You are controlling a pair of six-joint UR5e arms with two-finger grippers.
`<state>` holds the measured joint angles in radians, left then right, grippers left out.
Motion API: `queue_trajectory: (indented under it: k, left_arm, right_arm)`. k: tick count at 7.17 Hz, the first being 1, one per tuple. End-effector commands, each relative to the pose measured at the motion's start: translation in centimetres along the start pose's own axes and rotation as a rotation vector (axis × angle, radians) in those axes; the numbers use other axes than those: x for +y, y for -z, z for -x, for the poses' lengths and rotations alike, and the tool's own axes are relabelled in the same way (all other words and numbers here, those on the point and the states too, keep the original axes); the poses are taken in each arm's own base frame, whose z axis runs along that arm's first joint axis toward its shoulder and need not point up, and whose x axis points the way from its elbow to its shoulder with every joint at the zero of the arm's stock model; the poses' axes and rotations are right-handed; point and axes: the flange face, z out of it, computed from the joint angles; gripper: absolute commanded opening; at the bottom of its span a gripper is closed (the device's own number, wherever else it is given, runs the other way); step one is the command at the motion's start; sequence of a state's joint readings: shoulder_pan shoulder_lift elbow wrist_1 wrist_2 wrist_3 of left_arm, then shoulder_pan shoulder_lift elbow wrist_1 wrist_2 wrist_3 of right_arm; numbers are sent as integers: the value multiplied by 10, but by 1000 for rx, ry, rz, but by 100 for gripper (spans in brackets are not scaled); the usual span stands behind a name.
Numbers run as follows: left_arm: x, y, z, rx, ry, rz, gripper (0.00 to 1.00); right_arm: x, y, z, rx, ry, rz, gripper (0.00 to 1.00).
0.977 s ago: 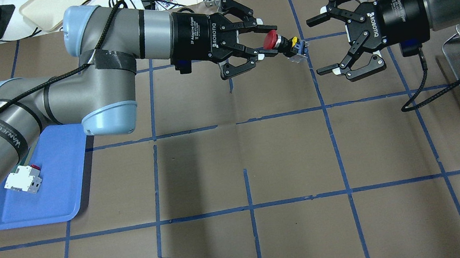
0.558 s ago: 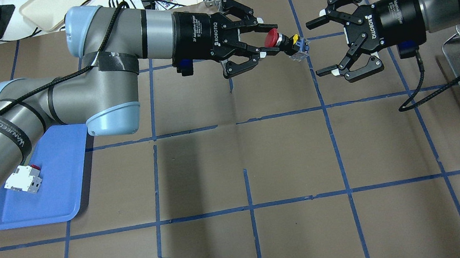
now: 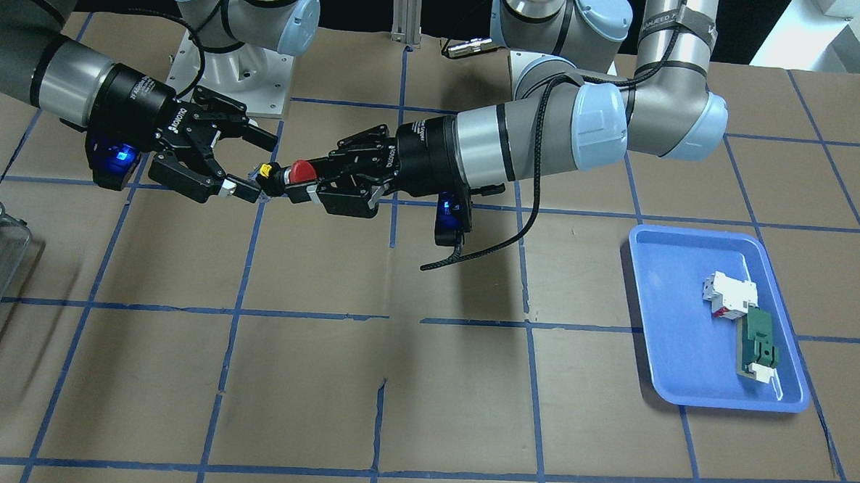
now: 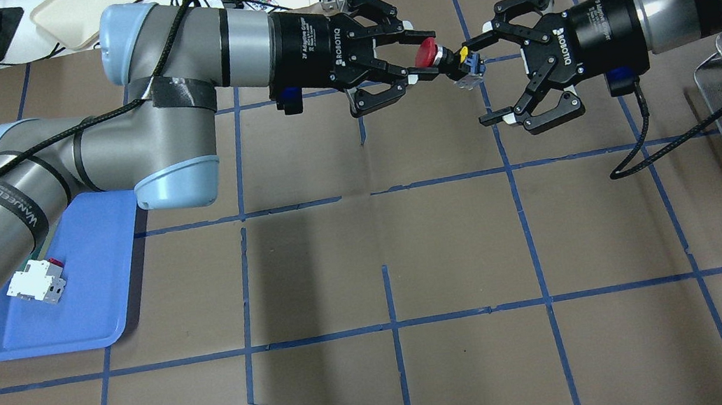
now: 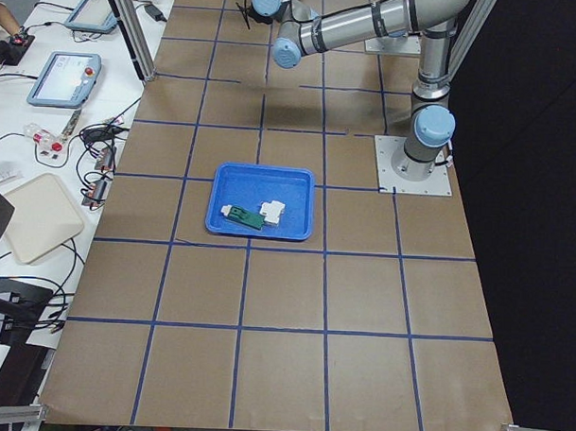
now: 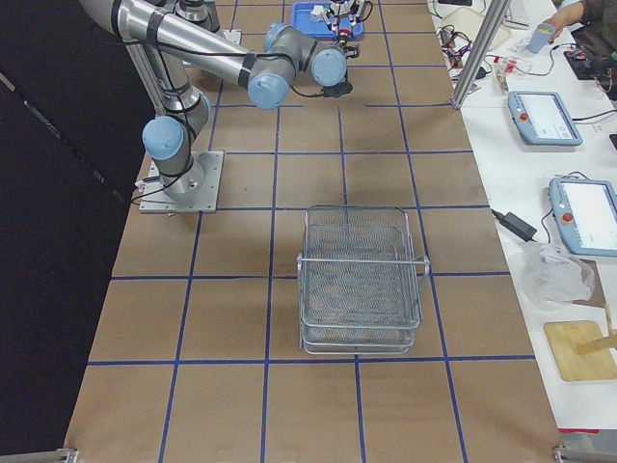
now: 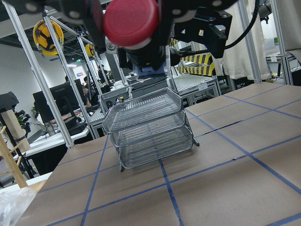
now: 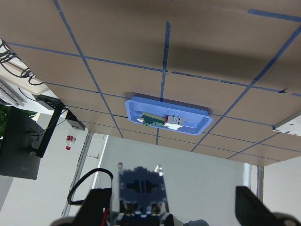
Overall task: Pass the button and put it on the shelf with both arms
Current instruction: 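Close the right gripper on the button's base beside the left gripper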
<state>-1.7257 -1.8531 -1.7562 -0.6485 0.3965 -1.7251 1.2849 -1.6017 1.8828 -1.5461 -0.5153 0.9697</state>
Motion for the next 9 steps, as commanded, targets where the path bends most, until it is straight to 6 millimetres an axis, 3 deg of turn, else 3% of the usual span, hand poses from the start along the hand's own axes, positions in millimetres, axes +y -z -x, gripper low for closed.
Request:
queue_trajectory:
  k: [1, 5, 9]
  left_arm:
    - [2, 1, 0, 1, 6, 1, 0]
    - [9, 4, 6, 4, -5, 9, 0]
    - [1, 1, 4, 2, 3, 1, 0]
  right_arm:
    - [0, -2, -1, 2, -5, 2, 99]
    - [0, 1, 11, -30, 16, 10, 97]
    - [1, 1, 11, -36, -8, 23, 93]
